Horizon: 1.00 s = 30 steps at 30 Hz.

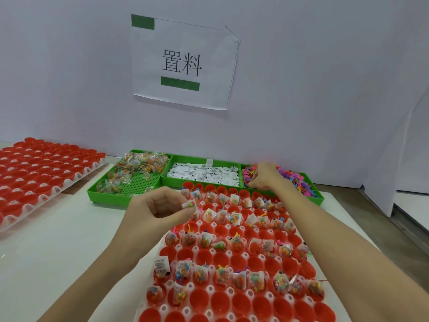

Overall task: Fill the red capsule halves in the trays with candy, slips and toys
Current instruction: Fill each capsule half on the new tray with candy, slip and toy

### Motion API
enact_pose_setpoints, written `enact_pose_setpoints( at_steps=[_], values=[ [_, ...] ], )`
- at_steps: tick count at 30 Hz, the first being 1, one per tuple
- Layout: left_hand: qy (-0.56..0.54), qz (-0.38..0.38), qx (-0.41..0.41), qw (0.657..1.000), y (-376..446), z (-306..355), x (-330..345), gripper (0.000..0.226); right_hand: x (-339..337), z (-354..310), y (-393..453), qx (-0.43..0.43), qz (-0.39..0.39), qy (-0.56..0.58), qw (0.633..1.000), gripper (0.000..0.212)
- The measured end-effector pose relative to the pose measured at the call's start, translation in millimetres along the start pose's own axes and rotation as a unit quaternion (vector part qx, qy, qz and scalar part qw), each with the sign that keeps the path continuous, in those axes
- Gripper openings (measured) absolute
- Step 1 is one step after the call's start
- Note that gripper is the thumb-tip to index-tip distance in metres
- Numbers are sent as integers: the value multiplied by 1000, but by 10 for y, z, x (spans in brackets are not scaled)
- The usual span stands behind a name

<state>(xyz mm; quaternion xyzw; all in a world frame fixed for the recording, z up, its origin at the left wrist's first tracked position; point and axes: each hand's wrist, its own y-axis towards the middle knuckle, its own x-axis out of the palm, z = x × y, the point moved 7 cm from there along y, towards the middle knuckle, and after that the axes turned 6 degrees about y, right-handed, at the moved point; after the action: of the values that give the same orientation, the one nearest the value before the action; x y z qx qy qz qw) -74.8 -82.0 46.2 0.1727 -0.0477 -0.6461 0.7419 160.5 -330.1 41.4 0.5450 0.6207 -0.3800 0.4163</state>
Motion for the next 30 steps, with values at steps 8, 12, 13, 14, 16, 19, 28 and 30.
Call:
enact_pose_setpoints(
  at_steps=[8, 12, 13, 14, 16, 19, 28, 30],
  values=[
    [7, -1, -13, 1000, 6, -22, -11, 17, -183, 30, -196, -85, 152, -12, 985, 39],
    [-9, 1, -6, 1000, -3, 44, -13, 21, -403, -59, -567, -139, 231, 134, 953, 25],
    [-9, 3, -1, 1000, -8, 70, -14, 23, -454, -78, -692, -145, 240, 177, 943, 21],
    [-6, 5, 6, 1000, -12, 99, -16, 24, -501, -99, -830, -149, 244, 218, 933, 18],
    [3, 7, 19, 1000, -30, 158, -8, 23, -560, -146, -1156, -161, 241, 289, 912, 13],
    [-2, -2, 29, 1000, -69, 236, 36, 22, -534, -216, -1694, -181, 213, 374, 884, 10],
    [-27, -104, 47, 993, -223, 389, 343, 22, -10, -478, -2447, -215, 140, 426, 868, 16],
    [-25, -127, 56, 990, -251, 408, 393, 21, 23, -533, -2487, -223, 144, 413, 871, 16]
  ],
)
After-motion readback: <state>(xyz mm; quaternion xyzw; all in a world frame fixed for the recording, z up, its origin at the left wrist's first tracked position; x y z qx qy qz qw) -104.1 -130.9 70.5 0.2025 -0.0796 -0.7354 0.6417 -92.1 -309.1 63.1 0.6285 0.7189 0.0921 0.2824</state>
